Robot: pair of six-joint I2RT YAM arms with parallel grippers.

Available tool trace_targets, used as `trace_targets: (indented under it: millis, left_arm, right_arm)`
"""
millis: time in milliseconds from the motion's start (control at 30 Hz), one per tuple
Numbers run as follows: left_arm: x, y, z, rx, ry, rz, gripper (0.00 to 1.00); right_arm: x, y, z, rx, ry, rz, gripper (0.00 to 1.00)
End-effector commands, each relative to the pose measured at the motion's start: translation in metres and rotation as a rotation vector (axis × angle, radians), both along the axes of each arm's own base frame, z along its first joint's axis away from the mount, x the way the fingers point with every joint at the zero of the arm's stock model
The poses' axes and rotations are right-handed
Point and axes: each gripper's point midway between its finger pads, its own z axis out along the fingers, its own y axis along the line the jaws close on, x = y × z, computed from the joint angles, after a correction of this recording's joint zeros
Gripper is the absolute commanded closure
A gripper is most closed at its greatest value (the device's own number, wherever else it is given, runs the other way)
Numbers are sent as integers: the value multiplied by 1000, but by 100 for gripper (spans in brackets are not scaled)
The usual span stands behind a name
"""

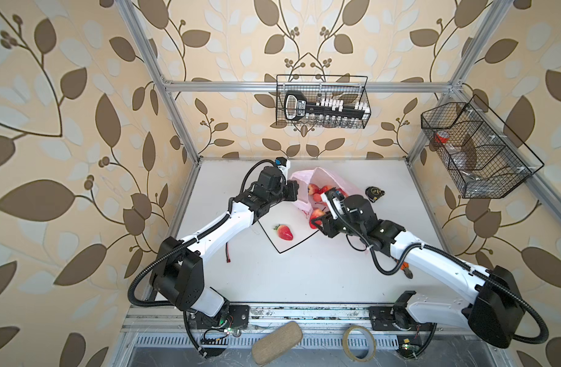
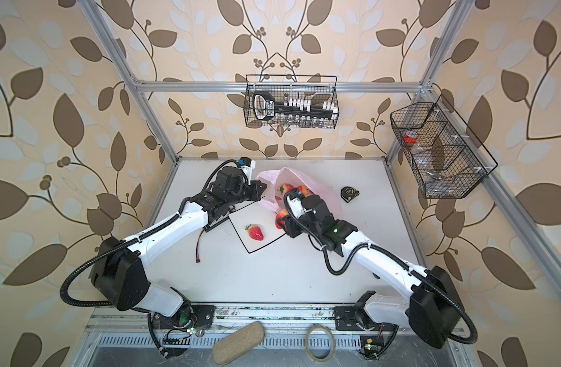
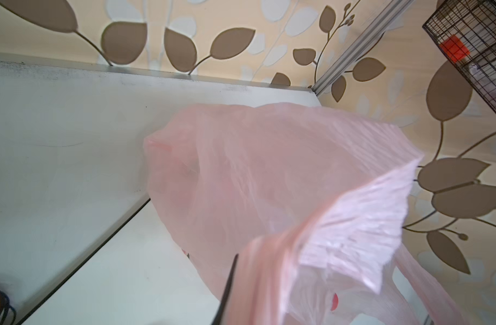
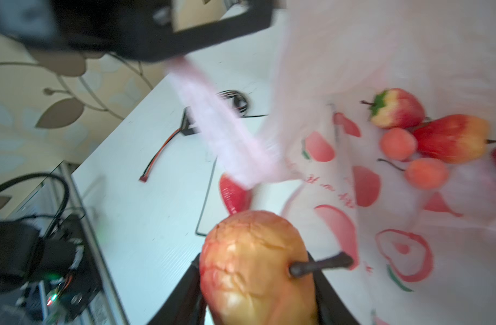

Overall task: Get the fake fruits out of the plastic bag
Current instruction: 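Lift the pear out of the bag over the white board with the right gripper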

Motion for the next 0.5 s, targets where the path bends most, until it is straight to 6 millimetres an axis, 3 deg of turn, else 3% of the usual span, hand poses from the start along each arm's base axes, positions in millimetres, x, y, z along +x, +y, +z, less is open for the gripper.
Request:
trace_targets:
  millis: [0,167,333,467]
  left_arm:
    - [14,3,29,-26,-69,25,100]
    - [15,1,35,-25,-82,11,100]
    - [12,2,35,-17,-83,6,100]
    - [9,1,35,-24,-81,-7,100]
  right_arm:
    - [-18,16,-12,-41,-71,51,69]
    - [-13,38,-44,-117,6,17,69]
    - [13,35,-84,-227,79,-122,68]
    - [24,43,-96,-218,134,-189,68]
